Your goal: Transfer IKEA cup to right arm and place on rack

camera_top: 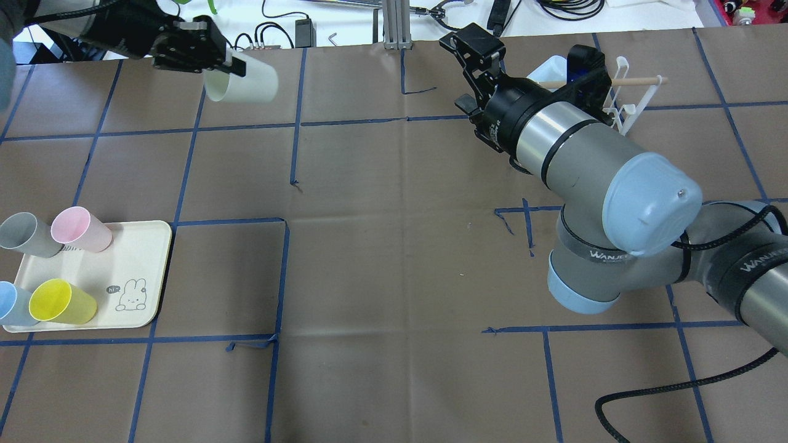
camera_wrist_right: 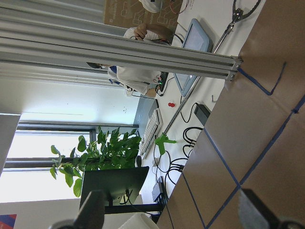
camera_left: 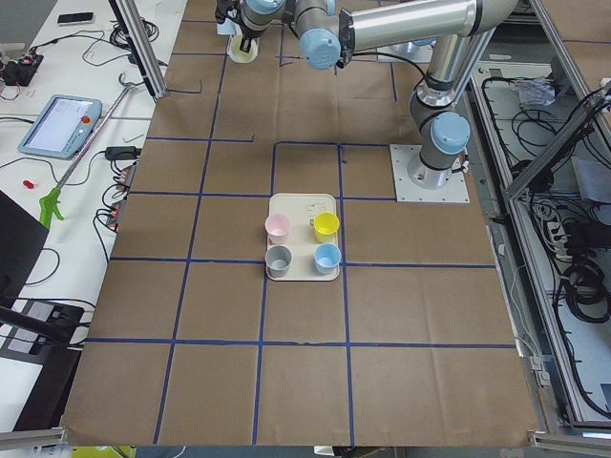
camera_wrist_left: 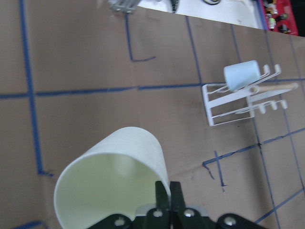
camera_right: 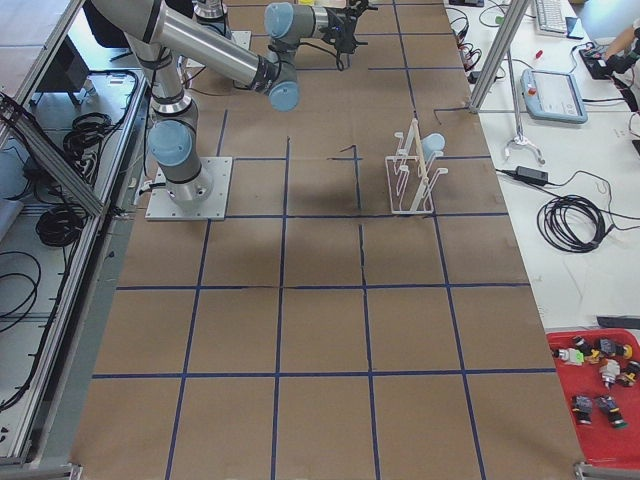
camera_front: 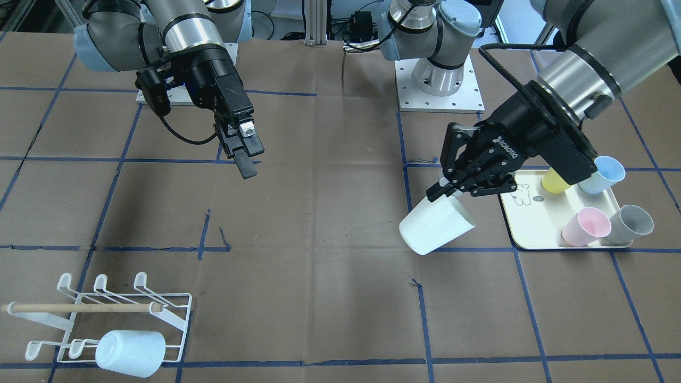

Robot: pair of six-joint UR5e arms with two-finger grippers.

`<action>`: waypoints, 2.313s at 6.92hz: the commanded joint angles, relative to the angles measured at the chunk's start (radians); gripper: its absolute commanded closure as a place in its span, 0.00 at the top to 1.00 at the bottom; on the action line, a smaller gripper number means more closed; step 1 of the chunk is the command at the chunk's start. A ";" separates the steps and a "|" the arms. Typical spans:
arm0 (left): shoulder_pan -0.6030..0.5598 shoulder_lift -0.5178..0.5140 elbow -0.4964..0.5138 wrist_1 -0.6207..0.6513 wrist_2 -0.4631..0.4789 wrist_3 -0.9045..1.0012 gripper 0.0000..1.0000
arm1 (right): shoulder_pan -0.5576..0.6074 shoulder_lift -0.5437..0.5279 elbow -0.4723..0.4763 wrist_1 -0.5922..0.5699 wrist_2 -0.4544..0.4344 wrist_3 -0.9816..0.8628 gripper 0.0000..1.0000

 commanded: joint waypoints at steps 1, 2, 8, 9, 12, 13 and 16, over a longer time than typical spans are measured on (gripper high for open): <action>-0.060 -0.010 -0.142 0.413 -0.072 -0.034 0.00 | 0.000 0.006 -0.001 -0.002 0.000 0.000 1.00; -0.083 -0.019 -0.229 0.597 -0.079 -0.036 0.00 | 0.000 0.002 0.000 -0.002 0.000 0.000 1.00; -0.197 -0.091 -0.480 1.276 -0.074 -0.224 0.00 | 0.003 -0.006 0.036 0.072 0.006 0.160 1.00; -0.198 -0.096 -0.497 1.327 -0.076 -0.261 0.00 | 0.006 0.002 0.034 0.078 0.006 0.164 1.00; -0.215 -0.094 -0.499 1.335 -0.070 -0.277 0.00 | 0.014 0.069 -0.033 0.112 0.009 0.164 1.00; -0.216 -0.093 -0.499 1.338 -0.068 -0.283 0.00 | 0.029 0.096 -0.059 0.127 0.012 0.156 1.00; -0.218 -0.094 -0.499 1.338 -0.070 -0.284 0.00 | 0.049 0.127 -0.084 0.168 0.026 0.159 1.00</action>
